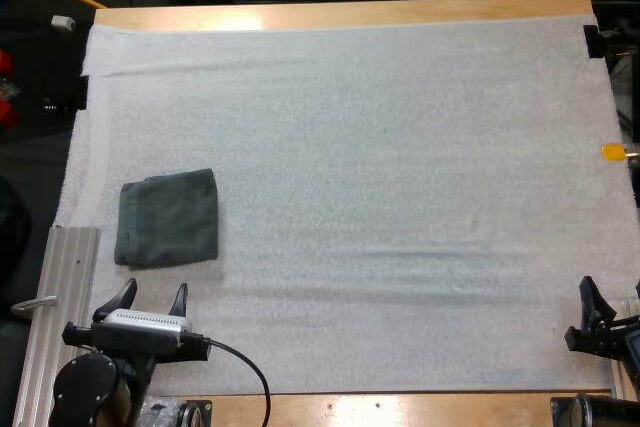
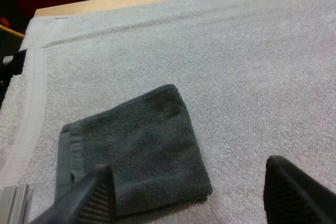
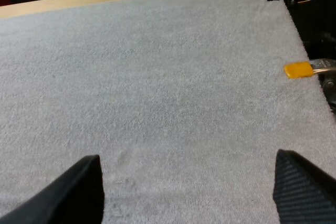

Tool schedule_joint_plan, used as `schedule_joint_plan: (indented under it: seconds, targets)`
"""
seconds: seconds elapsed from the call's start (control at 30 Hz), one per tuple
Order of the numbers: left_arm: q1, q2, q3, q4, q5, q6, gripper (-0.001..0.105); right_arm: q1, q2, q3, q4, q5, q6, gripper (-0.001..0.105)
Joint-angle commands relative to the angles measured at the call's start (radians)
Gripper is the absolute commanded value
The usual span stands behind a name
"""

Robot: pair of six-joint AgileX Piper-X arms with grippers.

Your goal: Pick towel from pile, fold and stack

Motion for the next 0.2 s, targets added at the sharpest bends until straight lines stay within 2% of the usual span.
schedule_joint_plan:
  seconds: [0.0, 0.17]
  targets:
    - [0.000, -0.137, -0.004, -0.010, 0.000, 0.000, 0.058, 0.000, -0.039, -0.003, -0.008, -0.004, -0.004, 0.065]
    - [0.000, -0.137, -0.004, -0.010, 0.000, 0.000, 0.058, 0.000, -0.039, -0.003, -0.008, -0.004, -0.004, 0.065]
